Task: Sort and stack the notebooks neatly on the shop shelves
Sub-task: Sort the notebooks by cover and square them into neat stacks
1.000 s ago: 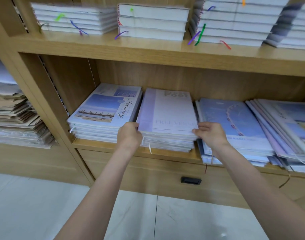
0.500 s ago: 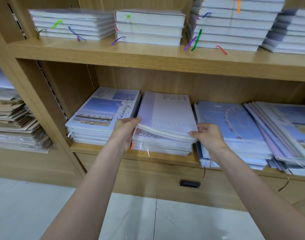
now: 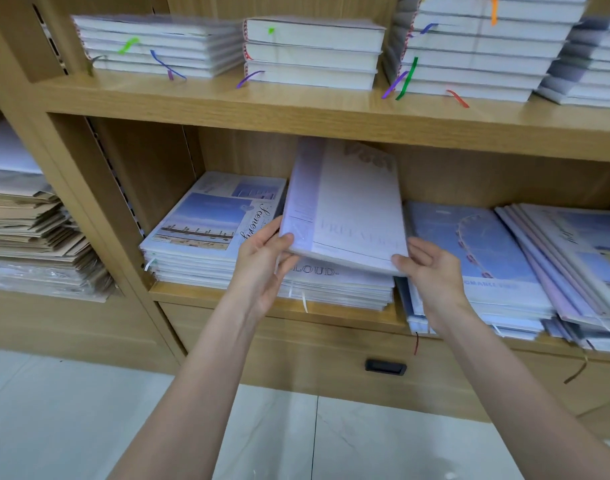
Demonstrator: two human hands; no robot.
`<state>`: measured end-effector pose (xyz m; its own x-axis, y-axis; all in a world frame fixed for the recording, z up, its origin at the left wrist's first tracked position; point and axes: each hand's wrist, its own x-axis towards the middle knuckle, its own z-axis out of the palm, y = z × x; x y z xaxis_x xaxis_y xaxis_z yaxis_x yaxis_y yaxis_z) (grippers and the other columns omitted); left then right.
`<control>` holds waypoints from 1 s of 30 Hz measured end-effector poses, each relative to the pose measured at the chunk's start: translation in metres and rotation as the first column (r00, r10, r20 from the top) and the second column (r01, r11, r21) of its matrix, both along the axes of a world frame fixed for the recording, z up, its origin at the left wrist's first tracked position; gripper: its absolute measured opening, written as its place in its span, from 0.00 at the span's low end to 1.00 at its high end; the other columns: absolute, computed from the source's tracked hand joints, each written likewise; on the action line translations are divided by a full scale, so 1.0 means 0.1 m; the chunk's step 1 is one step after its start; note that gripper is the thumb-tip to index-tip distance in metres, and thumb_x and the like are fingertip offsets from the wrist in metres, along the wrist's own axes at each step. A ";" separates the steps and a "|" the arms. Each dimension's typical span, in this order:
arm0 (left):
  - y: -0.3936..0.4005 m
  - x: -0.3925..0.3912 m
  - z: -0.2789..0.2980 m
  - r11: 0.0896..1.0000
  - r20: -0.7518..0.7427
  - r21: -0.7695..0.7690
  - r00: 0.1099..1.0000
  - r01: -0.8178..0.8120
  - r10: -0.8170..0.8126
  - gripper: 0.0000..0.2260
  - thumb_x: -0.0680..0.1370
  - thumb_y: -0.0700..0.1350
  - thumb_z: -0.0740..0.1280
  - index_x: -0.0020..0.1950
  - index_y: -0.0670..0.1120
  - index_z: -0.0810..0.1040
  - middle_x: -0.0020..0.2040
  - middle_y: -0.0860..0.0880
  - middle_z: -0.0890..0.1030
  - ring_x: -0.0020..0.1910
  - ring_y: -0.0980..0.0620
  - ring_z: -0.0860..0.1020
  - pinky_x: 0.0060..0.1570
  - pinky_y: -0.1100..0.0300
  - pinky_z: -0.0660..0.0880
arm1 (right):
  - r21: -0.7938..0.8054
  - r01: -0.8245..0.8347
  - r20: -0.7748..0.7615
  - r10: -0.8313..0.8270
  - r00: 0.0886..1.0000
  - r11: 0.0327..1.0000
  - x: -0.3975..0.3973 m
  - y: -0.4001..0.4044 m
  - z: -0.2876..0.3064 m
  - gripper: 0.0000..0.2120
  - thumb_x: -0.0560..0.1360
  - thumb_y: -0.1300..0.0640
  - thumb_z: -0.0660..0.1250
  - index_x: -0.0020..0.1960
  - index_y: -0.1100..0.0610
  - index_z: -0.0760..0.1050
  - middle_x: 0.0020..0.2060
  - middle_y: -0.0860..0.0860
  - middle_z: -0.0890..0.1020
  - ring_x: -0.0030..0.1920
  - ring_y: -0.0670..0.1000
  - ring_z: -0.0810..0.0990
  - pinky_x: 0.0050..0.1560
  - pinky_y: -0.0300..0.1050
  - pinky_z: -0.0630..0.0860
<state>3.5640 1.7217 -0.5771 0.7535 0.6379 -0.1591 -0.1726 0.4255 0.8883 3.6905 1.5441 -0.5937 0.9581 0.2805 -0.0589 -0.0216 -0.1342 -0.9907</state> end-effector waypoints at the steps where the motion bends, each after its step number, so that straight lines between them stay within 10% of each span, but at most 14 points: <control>1: 0.00 -0.01 -0.04 0.999 -0.026 0.051 1.000 -0.008 0.009 0.14 0.78 0.33 0.60 0.61 0.44 0.74 0.54 0.47 0.81 0.51 0.51 0.80 0.51 0.62 0.78 | -0.010 -0.002 0.021 0.002 1.000 1.000 -0.01 0.02 0.00 0.25 0.73 0.65 0.69 0.69 0.60 0.68 0.64 0.52 0.75 0.63 0.49 0.73 0.61 0.38 0.67; 4: 0.10 0.03 -0.14 0.818 -0.335 0.568 0.933 0.089 0.131 0.10 0.79 0.35 0.59 0.48 0.48 0.76 0.44 0.49 0.79 0.46 0.47 0.75 0.47 0.59 0.70 | -0.116 0.015 0.065 -0.008 0.998 0.993 -0.02 0.10 -0.06 0.25 0.73 0.64 0.69 0.68 0.62 0.69 0.64 0.55 0.75 0.64 0.51 0.73 0.61 0.39 0.67; 7: 0.11 0.00 -0.26 0.612 -0.457 0.762 0.846 0.212 0.274 0.15 0.78 0.34 0.56 0.62 0.43 0.76 0.53 0.44 0.80 0.49 0.43 0.76 0.46 0.60 0.69 | -0.194 0.052 0.107 -0.031 0.994 0.980 -0.03 0.13 -0.11 0.23 0.73 0.62 0.70 0.66 0.63 0.71 0.63 0.57 0.77 0.63 0.53 0.75 0.61 0.40 0.67; 12: 0.08 -0.20 -0.63 0.684 -0.398 0.717 0.885 0.135 0.242 0.10 0.77 0.31 0.58 0.48 0.40 0.78 0.42 0.43 0.80 0.42 0.44 0.76 0.44 0.62 0.67 | -0.285 0.008 0.198 0.051 0.979 0.958 -0.08 0.09 -0.16 0.23 0.75 0.60 0.68 0.68 0.63 0.69 0.64 0.57 0.76 0.64 0.52 0.74 0.64 0.42 0.68; 17: 0.10 -0.16 -0.55 0.694 -0.304 0.715 0.932 0.086 0.198 0.16 0.78 0.34 0.61 0.66 0.40 0.73 0.52 0.53 0.78 0.54 0.49 0.78 0.60 0.52 0.73 | -0.473 -0.064 0.287 0.222 0.932 0.879 -0.21 0.01 -0.17 0.28 0.74 0.58 0.69 0.71 0.61 0.65 0.61 0.59 0.77 0.61 0.58 0.75 0.60 0.46 0.70; 30: 0.21 -0.06 -0.68 0.589 -0.412 0.778 0.884 0.216 0.220 0.22 0.79 0.34 0.59 0.73 0.43 0.64 0.61 0.42 0.77 0.62 0.44 0.74 0.58 0.63 0.67 | -0.533 -0.066 0.318 0.273 0.908 0.843 -0.17 -0.02 -0.18 0.17 0.74 0.63 0.68 0.62 0.64 0.73 0.50 0.55 0.82 0.56 0.57 0.78 0.57 0.45 0.72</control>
<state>3.5577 1.7432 -0.6453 0.7384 0.6652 0.1108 0.3067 -0.4776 0.8233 3.6733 1.5420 -0.6118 0.8756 0.4705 0.1091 0.3992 -0.5777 -0.7119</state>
